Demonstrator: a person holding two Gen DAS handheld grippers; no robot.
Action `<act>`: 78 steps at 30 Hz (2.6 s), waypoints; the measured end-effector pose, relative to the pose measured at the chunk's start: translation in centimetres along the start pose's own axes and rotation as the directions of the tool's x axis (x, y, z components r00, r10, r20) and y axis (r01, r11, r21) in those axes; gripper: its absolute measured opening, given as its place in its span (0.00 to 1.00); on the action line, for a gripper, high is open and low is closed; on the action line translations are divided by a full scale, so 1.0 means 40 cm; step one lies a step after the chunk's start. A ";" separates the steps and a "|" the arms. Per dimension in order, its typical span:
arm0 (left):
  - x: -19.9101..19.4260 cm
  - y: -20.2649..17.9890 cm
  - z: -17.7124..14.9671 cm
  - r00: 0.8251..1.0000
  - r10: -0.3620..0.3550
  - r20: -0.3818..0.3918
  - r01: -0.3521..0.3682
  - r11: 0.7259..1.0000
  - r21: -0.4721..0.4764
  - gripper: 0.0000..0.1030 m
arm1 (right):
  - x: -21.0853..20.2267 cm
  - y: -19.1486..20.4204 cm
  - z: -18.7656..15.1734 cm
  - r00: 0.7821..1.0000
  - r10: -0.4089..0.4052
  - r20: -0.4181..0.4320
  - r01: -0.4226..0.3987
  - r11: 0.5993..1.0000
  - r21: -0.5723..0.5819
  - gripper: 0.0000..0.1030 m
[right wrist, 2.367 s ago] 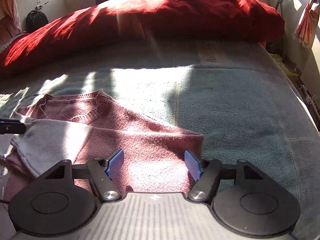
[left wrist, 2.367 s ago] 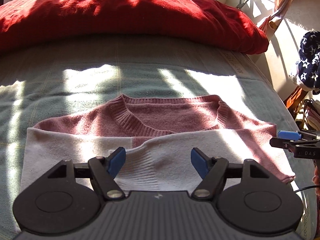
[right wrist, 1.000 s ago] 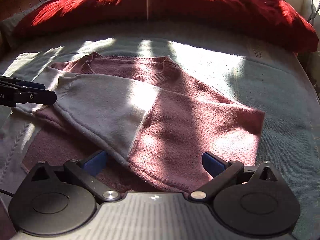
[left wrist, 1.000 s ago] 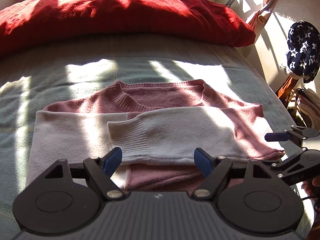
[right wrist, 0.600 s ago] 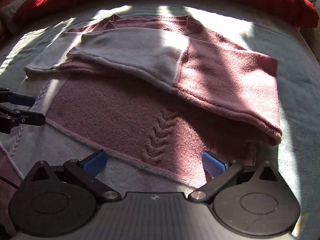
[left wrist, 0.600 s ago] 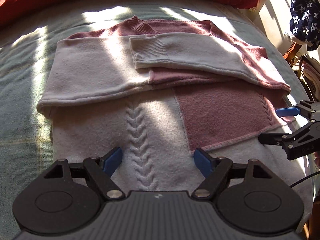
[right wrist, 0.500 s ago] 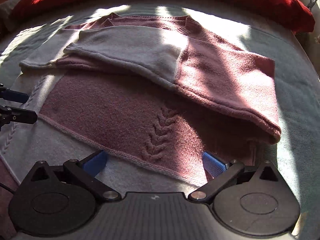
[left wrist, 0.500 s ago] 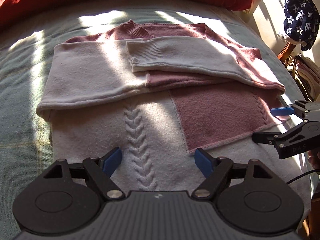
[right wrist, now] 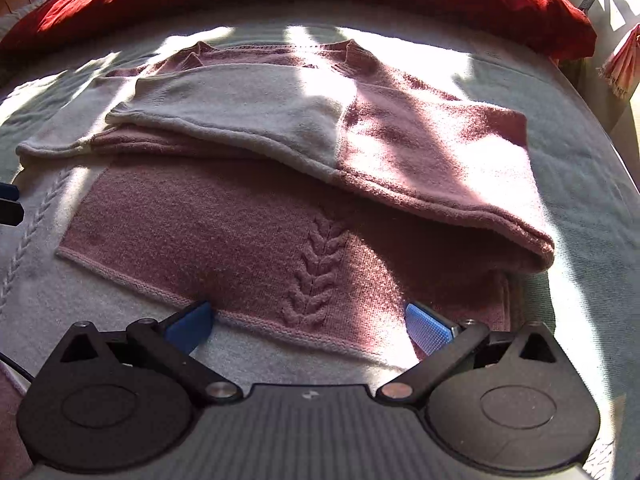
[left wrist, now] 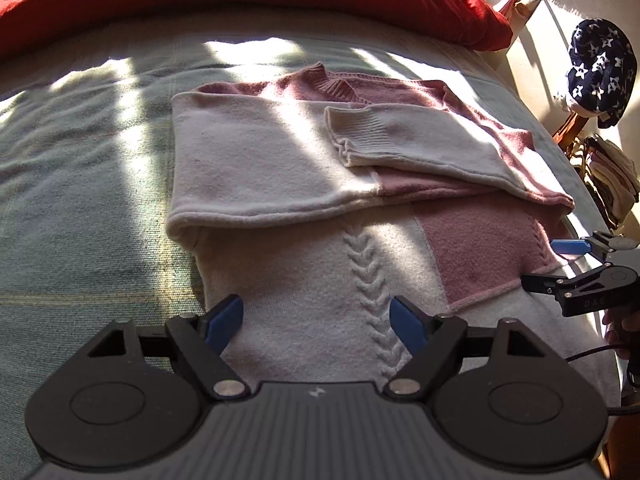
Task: Fold clothes
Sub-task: 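Move both open tools back over the sweater body toward the pink ribbed hem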
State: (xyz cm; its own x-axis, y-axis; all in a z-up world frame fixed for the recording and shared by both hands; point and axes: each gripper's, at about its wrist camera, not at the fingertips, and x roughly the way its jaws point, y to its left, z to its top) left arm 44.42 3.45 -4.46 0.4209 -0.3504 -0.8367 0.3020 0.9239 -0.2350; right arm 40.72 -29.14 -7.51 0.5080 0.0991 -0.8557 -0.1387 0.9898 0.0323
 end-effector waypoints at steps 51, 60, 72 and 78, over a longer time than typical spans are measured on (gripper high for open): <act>-0.107 -0.203 -0.352 0.983 0.125 -0.133 -0.105 0.984 0.141 0.85 | -0.088 -0.073 -0.095 0.999 -0.031 -0.023 0.031 0.999 0.011 1.00; -0.139 -0.255 -0.349 0.992 0.088 -0.089 -0.062 0.964 0.258 0.86 | -0.231 -0.021 -0.259 0.996 -0.005 -0.086 0.003 1.000 -0.026 1.00; -0.146 -0.240 -0.393 0.980 0.102 -0.168 -0.061 0.971 0.232 0.86 | -0.207 0.036 -0.320 0.991 0.050 -0.121 -0.066 0.989 -0.136 1.00; -0.135 -0.242 -0.351 0.990 0.094 -0.109 -0.068 0.972 0.224 0.86 | -0.232 0.043 -0.296 0.991 0.058 -0.121 -0.073 0.990 -0.124 1.00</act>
State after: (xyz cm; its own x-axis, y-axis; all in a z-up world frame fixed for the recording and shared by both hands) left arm 27.22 -1.45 -4.62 0.3514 -0.2429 -0.9042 0.4568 0.8875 -0.0608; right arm 25.73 -29.57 -5.63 0.3923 0.1431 -0.9086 -0.2801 0.9595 0.0301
